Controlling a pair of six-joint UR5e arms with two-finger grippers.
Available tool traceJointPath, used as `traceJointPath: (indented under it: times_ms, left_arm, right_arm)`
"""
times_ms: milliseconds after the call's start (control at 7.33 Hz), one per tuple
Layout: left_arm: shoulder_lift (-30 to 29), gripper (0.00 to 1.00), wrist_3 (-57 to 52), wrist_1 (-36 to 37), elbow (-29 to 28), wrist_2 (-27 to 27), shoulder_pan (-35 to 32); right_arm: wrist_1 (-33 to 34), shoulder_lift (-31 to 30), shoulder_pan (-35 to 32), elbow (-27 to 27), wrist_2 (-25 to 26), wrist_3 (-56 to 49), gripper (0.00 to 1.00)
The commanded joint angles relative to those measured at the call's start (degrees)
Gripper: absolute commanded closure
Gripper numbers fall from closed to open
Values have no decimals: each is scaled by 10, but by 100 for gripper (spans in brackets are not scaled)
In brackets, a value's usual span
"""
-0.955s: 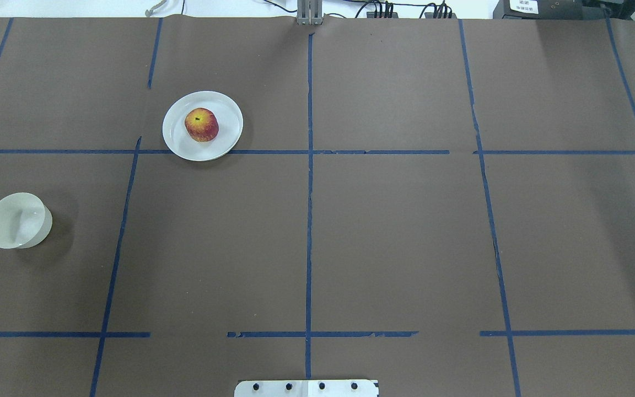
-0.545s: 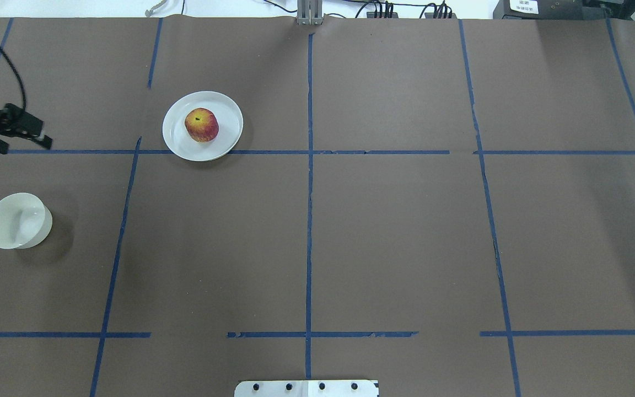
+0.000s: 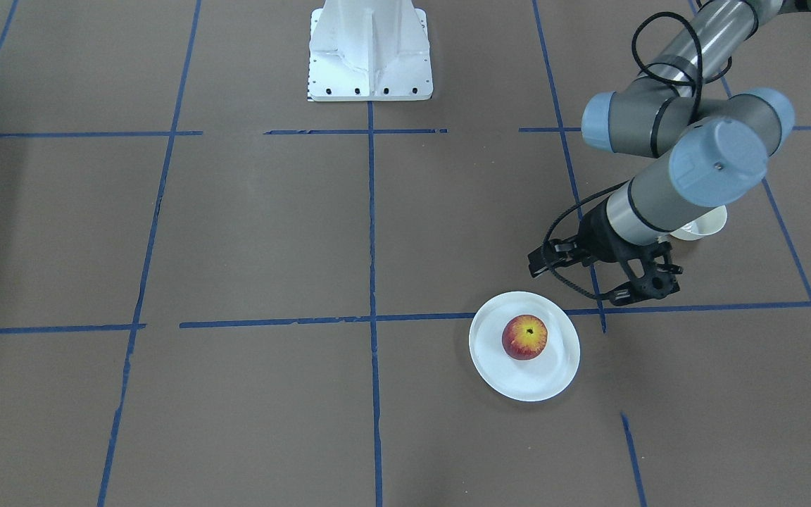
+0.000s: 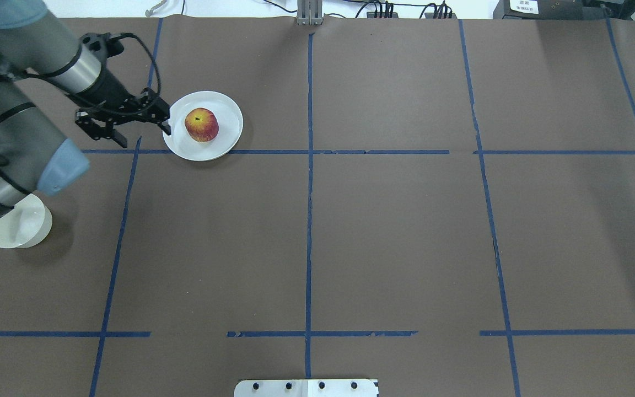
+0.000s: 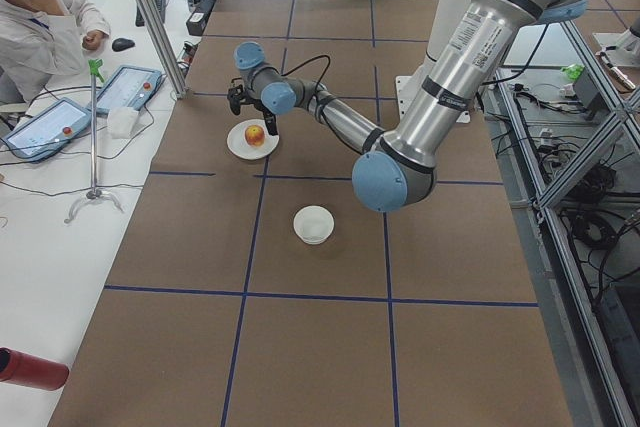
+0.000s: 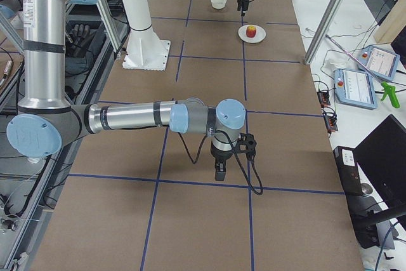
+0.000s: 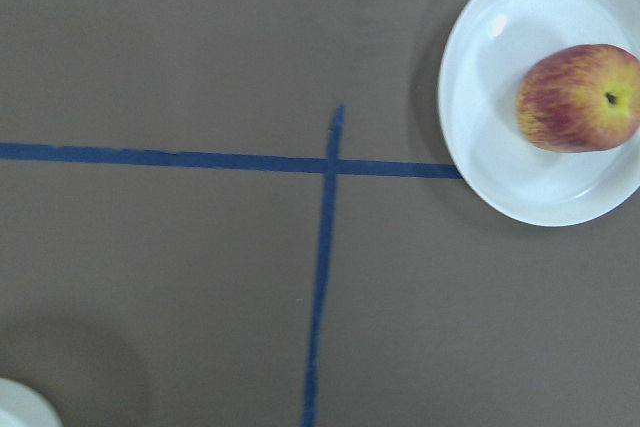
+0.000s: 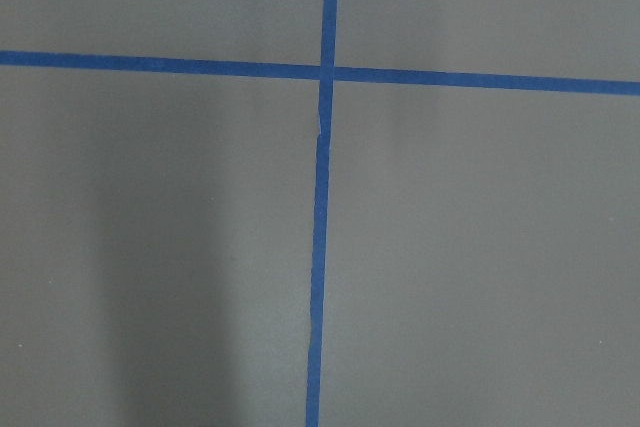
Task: Move apple from plate to bowl
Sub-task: 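Reach the left gripper forward over the apple on the white plate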
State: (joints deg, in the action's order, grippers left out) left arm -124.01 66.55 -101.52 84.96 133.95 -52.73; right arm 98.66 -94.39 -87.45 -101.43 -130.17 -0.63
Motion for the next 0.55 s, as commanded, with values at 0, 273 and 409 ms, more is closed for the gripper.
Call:
traceJointPath:
  times_ms: [0,273,409]
  left_arm:
    - [-44,0,16,-2,-47,-51,24]
    - [-54,0,9,-1,-66,-69,25]
    - [-55,0,9,-2,-67,-84,25]
  right_arm:
    - [0,0,0,1,0,0,0]
    - [0,0,0,0,0,0,0]
    - [0,0,0,0,0,0,0]
